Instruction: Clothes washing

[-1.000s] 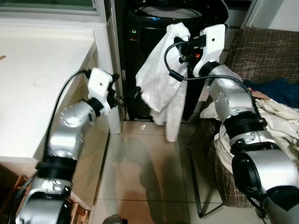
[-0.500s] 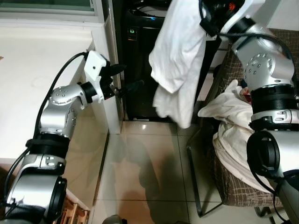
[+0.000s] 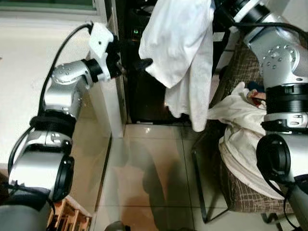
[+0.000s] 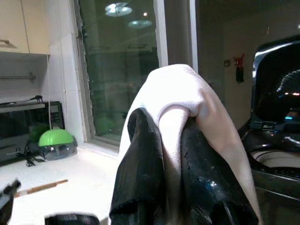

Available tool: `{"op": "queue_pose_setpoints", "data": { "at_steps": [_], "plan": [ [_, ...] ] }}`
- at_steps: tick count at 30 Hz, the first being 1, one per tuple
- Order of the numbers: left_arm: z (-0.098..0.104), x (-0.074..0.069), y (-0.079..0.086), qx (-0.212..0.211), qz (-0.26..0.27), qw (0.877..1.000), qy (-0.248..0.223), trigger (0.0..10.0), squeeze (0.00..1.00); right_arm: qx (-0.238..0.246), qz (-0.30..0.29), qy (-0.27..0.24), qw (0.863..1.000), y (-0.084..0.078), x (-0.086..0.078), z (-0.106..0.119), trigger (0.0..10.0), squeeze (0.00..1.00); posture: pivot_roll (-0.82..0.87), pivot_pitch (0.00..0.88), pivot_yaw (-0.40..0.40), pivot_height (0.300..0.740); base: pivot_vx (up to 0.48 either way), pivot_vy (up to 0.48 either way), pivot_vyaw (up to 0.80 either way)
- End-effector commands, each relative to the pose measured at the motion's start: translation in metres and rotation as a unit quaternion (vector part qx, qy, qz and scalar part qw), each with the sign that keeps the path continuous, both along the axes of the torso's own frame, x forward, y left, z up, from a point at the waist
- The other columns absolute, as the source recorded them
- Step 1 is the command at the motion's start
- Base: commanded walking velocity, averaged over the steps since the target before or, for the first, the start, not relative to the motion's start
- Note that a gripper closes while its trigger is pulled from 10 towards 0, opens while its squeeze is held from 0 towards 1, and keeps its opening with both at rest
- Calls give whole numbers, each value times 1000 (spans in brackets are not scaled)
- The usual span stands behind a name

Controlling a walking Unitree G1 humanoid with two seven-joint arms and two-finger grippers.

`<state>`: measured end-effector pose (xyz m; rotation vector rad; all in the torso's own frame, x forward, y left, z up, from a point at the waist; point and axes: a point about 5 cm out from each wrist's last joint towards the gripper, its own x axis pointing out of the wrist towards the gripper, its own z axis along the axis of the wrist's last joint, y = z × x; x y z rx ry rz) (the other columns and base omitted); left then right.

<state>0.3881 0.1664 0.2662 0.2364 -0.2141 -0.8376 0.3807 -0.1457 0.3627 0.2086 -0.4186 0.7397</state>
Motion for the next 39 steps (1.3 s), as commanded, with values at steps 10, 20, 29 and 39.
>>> {"op": "queue_pose_setpoints", "data": {
  "at_steps": [10, 20, 29, 39],
  "plan": [
    [3, 6, -1, -5, -11, 1000, 15, 10000, 1000, -1, 12, -34, 999, -3, -9, 27, 10000, 0, -119, 0, -79, 740, 0, 0, 0],
    [2, 11, -45, -97, -96, 988, 66, 10000, 0, 17, 82, -55, 995, 38, -23, 43, 10000, 0, -156, 0, -35, 740, 0, 0, 0],
    [-7, 13, -67, -93, -83, 989, 77, 10000, 0, 39, 139, -36, 989, 68, -38, 35, 10000, 0, -164, 0, -21, 740, 0, 0, 0],
    [-8, 19, -60, -143, -1, 988, 56, 0, 0, 59, 159, -32, 985, 70, -49, 34, 10000, 0, -160, 0, -17, 740, 0, 0, 0]
  ]
}}
